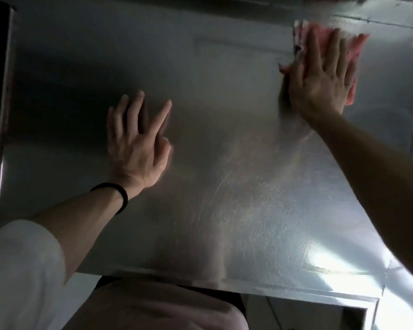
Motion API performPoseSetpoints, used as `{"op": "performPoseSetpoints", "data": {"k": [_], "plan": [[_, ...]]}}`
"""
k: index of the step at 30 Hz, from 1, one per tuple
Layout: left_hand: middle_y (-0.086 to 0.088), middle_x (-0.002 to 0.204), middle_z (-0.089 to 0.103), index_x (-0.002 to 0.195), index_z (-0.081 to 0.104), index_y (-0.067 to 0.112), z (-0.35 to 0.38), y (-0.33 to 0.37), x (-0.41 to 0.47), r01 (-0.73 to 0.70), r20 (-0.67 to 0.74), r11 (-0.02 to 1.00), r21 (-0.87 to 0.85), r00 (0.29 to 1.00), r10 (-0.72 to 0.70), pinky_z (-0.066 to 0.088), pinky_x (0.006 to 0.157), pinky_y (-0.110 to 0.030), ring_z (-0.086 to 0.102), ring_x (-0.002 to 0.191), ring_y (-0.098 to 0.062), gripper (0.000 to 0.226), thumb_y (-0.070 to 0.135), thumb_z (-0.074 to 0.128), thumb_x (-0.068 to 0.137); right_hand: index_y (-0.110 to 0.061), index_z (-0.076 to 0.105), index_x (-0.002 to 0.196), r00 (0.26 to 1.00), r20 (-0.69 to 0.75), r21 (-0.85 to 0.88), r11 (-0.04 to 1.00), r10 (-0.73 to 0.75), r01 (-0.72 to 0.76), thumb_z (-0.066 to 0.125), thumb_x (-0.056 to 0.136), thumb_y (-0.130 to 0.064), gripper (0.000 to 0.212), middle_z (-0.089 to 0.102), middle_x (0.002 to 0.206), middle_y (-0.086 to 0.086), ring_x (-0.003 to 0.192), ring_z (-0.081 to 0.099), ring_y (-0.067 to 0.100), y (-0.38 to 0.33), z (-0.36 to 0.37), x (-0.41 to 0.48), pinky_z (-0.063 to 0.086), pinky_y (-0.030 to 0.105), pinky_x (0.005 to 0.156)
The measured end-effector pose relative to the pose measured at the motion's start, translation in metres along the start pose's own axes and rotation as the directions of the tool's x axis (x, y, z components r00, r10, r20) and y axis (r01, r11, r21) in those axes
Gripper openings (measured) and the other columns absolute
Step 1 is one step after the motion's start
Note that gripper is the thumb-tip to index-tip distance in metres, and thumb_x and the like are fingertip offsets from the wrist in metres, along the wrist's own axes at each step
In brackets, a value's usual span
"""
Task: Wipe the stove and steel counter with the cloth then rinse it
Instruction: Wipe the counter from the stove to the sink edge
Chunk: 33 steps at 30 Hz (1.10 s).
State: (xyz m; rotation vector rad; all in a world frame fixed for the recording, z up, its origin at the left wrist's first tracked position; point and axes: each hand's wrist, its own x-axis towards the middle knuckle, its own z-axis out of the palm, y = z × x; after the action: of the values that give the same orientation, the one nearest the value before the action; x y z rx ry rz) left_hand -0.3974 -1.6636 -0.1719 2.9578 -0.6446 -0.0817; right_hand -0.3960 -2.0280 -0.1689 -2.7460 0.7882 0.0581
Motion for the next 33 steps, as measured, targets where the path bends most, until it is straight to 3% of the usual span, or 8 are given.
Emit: {"op": "performPoseSetpoints", "data": {"k": [7,12,15,19,23,27,30,33], "plan": [[-0.016,0.17,0.025,0.162,0.032,0.039,-0.002,0.001,-0.002,0.0,-0.026,0.999,-0.038,1.0,-0.001,0.006,0.129,-0.056,0.021,0.156,-0.044,0.069,0.038,0.046,0.095,-0.032,0.023,0.166,1.0,-0.001,-0.021,1.0,0.012,-0.012,0.029,0.108,-0.05,0.061,0.012,0.176,0.01,0.163,0.009,0.029,0.005,0.009,-0.225,0.001,0.047,0.131],[-0.015,0.17,0.025,0.162,0.029,0.042,0.004,-0.003,-0.001,-0.019,-0.041,1.0,-0.02,0.999,0.018,0.007,0.129,-0.057,0.023,0.155,-0.044,0.072,0.038,0.05,0.093,-0.026,0.025,0.165,0.985,0.14,-0.054,0.994,0.106,-0.099,0.019,0.108,-0.053,0.063,0.012,0.174,0.016,0.161,0.016,0.037,0.015,0.011,-0.358,0.015,0.062,0.128],[-0.014,0.17,0.025,0.162,0.027,0.044,0.007,-0.003,-0.002,-0.015,-0.051,1.0,-0.011,0.999,0.015,0.007,0.129,-0.057,0.022,0.155,-0.043,0.072,0.04,0.047,0.093,-0.024,0.024,0.165,0.979,0.098,-0.063,0.983,0.178,-0.173,0.029,0.105,-0.048,0.065,0.016,0.173,0.018,0.16,0.019,0.038,0.005,0.017,-0.358,0.016,0.063,0.126],[-0.013,0.17,0.024,0.162,0.027,0.045,0.009,-0.005,0.0,-0.013,-0.045,1.0,-0.01,0.999,0.013,0.009,0.129,-0.058,0.021,0.155,-0.043,0.071,0.041,0.045,0.093,-0.026,0.016,0.168,0.951,0.126,-0.05,0.959,0.283,-0.279,0.022,0.105,-0.051,0.068,0.002,0.176,0.013,0.163,0.003,0.033,-0.044,0.03,-0.345,-0.005,0.054,0.131],[-0.015,0.169,0.025,0.161,0.031,0.042,0.006,-0.003,-0.001,-0.018,-0.051,0.998,-0.052,0.999,0.015,0.011,0.129,-0.061,0.022,0.155,-0.045,0.07,0.038,0.044,0.092,-0.033,0.013,0.168,0.972,0.229,-0.038,0.999,0.042,-0.035,0.027,0.107,-0.053,0.065,-0.003,0.177,0.008,0.163,-0.004,0.029,-0.13,0.06,-0.363,-0.015,0.047,0.129],[-0.016,0.17,0.023,0.162,0.028,0.04,0.004,-0.005,-0.001,-0.028,-0.017,0.999,-0.046,0.999,0.028,0.011,0.128,-0.063,0.02,0.155,-0.046,0.069,0.041,0.041,0.094,-0.037,0.014,0.167,0.973,0.217,-0.027,0.996,-0.081,0.089,0.039,0.101,-0.053,0.072,0.005,0.177,0.006,0.163,-0.006,0.025,-0.192,0.086,-0.377,-0.008,0.051,0.129],[-0.017,0.17,0.022,0.162,0.027,0.04,0.002,-0.005,-0.001,-0.031,-0.013,0.999,-0.037,0.999,0.03,0.011,0.128,-0.062,0.021,0.155,-0.046,0.068,0.041,0.039,0.096,-0.04,0.014,0.167,0.968,0.201,0.041,0.989,-0.149,0.144,0.045,0.1,-0.049,0.074,0.007,0.177,0.002,0.162,0.013,0.024,-0.186,0.083,-0.376,-0.001,0.048,0.131],[-0.017,0.17,0.023,0.162,0.03,0.039,-0.001,-0.004,-0.003,-0.023,-0.005,0.998,-0.06,1.0,0.023,0.011,0.128,-0.062,0.021,0.155,-0.046,0.066,0.04,0.039,0.096,-0.042,0.014,0.166,0.983,0.172,0.045,0.997,-0.064,0.057,0.044,0.1,-0.053,0.073,0.005,0.177,0.0,0.162,0.011,0.022,-0.141,0.068,-0.374,-0.001,0.047,0.132]]}}
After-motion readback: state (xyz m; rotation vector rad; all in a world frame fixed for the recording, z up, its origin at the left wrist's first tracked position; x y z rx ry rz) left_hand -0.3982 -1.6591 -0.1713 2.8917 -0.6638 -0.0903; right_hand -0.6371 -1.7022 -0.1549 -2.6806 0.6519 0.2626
